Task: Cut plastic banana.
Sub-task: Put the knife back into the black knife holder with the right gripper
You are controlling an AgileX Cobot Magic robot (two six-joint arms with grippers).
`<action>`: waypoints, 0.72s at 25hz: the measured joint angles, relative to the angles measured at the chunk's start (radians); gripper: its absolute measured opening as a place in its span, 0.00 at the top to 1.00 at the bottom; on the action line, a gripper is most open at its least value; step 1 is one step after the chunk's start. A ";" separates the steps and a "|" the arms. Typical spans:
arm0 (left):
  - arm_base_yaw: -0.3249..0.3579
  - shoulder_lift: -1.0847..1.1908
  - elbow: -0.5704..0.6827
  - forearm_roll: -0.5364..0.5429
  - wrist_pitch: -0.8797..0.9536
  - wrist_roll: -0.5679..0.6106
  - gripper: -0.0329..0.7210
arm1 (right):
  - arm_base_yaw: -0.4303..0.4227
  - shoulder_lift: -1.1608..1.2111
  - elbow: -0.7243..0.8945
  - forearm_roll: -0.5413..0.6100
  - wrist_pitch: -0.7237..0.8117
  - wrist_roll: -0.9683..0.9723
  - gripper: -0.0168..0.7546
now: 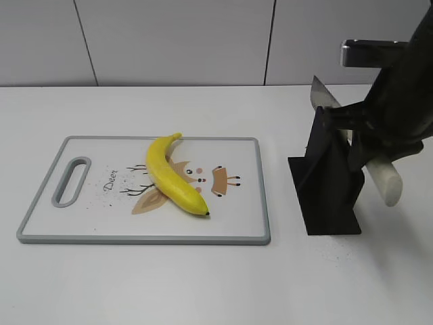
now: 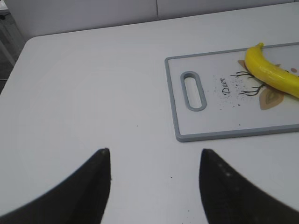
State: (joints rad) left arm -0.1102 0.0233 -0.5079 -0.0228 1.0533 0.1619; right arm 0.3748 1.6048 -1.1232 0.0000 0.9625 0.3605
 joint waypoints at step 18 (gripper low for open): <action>0.000 0.000 0.000 -0.001 -0.003 0.000 0.22 | -0.001 0.003 0.000 0.089 -0.014 -0.087 0.16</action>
State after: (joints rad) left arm -0.1102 0.0233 -0.5079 -0.0237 1.0502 0.1619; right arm 0.3736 1.6078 -1.1232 0.0887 0.9486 0.2735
